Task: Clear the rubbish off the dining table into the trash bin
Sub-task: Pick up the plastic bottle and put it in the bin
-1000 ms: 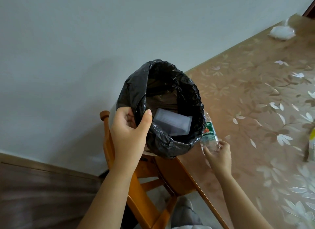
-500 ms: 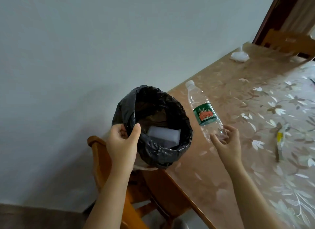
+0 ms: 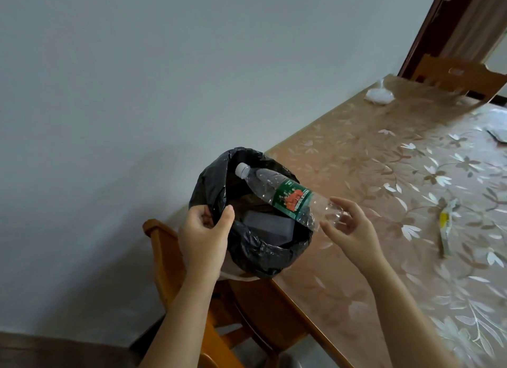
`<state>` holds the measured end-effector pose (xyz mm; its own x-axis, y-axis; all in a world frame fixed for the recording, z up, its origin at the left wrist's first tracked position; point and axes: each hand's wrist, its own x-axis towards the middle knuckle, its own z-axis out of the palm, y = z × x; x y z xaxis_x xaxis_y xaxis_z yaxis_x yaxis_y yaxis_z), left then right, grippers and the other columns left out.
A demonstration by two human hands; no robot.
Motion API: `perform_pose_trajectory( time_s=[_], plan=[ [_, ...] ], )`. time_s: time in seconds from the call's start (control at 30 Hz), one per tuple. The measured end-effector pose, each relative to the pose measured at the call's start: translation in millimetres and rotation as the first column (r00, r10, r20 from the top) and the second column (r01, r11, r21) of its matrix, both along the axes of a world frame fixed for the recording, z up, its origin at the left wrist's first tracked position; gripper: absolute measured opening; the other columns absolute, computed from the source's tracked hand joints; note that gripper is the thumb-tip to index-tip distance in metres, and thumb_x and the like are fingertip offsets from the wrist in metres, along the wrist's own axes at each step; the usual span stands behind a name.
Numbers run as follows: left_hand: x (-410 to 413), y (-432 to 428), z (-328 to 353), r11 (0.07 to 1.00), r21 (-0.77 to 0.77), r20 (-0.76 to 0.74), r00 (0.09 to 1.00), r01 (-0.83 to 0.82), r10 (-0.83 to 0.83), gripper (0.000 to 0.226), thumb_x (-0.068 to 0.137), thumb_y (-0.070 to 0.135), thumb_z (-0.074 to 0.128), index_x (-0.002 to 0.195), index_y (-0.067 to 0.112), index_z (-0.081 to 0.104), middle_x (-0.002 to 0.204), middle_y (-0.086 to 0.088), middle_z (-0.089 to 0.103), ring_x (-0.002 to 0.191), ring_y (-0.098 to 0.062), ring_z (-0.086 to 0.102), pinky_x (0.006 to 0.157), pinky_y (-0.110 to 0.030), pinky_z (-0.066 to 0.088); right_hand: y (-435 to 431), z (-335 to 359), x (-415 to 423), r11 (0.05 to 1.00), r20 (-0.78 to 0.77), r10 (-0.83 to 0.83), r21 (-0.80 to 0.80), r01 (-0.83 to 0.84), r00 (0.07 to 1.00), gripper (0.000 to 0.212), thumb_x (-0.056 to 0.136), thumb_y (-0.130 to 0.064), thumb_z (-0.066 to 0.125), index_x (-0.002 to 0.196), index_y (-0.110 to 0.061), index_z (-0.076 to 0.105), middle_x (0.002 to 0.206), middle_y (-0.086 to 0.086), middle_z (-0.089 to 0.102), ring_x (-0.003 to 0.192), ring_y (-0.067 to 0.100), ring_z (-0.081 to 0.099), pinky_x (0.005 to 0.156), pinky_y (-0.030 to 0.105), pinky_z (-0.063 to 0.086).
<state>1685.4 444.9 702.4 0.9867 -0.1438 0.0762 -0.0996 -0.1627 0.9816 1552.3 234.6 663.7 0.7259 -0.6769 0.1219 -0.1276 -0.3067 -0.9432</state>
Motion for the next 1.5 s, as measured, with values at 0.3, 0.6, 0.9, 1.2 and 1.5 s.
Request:
perform_pose_trajectory(
  time_s=[0.3,0.6,0.9,1.2,1.5],
  plan=[
    [-15,9,-1,0.991,0.049,0.06,0.99,0.124,-0.126,0.018,0.075,0.029,0.069,0.071,0.017,0.057,0.066,-0.009,0.06,0.065,-0.028,0.058,0.06,-0.046,0.051,14,6,22,0.956,-0.137,0.069,-0.274,-0.105,0.988,0.05,0.072,-0.025,0.073,0.114,-0.033,0.049,0.11,-0.011,0.049,0.098,0.007,0.053,0.084,0.023,0.044],
    [-23,20,-9,0.985,0.007,0.066,0.983,0.171,-0.171,0.018,0.071,0.033,0.07,0.07,0.019,0.058,0.064,-0.003,0.06,0.061,-0.018,0.057,0.055,-0.027,0.049,25,5,25,0.901,-0.212,-0.052,-0.432,-0.046,0.976,0.053,0.076,-0.02,0.07,0.124,-0.014,0.049,0.127,0.005,0.053,0.112,0.015,0.044,0.087,0.013,0.024],
    [-29,19,-17,0.985,-0.116,-0.104,0.985,0.125,-0.137,0.016,0.073,0.026,0.071,0.073,0.015,0.059,0.071,-0.008,0.06,0.068,-0.023,0.058,0.062,-0.033,0.051,34,2,-14,0.914,-0.225,-0.192,-0.396,0.09,0.955,0.04,0.082,-0.025,0.064,0.118,-0.015,0.053,0.123,0.003,0.055,0.114,0.018,0.048,0.09,0.024,0.033],
    [-49,4,-23,0.93,-0.134,-0.099,0.929,0.343,-0.357,0.018,0.07,0.029,0.072,0.066,0.024,0.055,0.058,0.012,0.056,0.057,-0.006,0.052,0.052,-0.019,0.046,67,-25,-132,0.811,-0.406,-0.539,-0.488,0.324,0.738,0.038,0.081,-0.016,0.063,0.118,-0.011,0.054,0.124,0.011,0.054,0.107,0.03,0.054,0.087,0.037,0.044],
    [-108,-14,-10,0.853,-0.151,-0.162,0.839,0.499,-0.52,0.024,0.072,0.027,0.071,0.071,0.011,0.053,0.075,-0.01,0.052,0.069,-0.022,0.049,0.062,-0.036,0.044,99,-24,-214,0.736,-0.418,-0.663,-0.518,0.436,0.621,0.038,0.078,-0.013,0.066,0.114,-0.005,0.057,0.12,0.016,0.057,0.11,0.033,0.053,0.091,0.044,0.045]
  ],
)
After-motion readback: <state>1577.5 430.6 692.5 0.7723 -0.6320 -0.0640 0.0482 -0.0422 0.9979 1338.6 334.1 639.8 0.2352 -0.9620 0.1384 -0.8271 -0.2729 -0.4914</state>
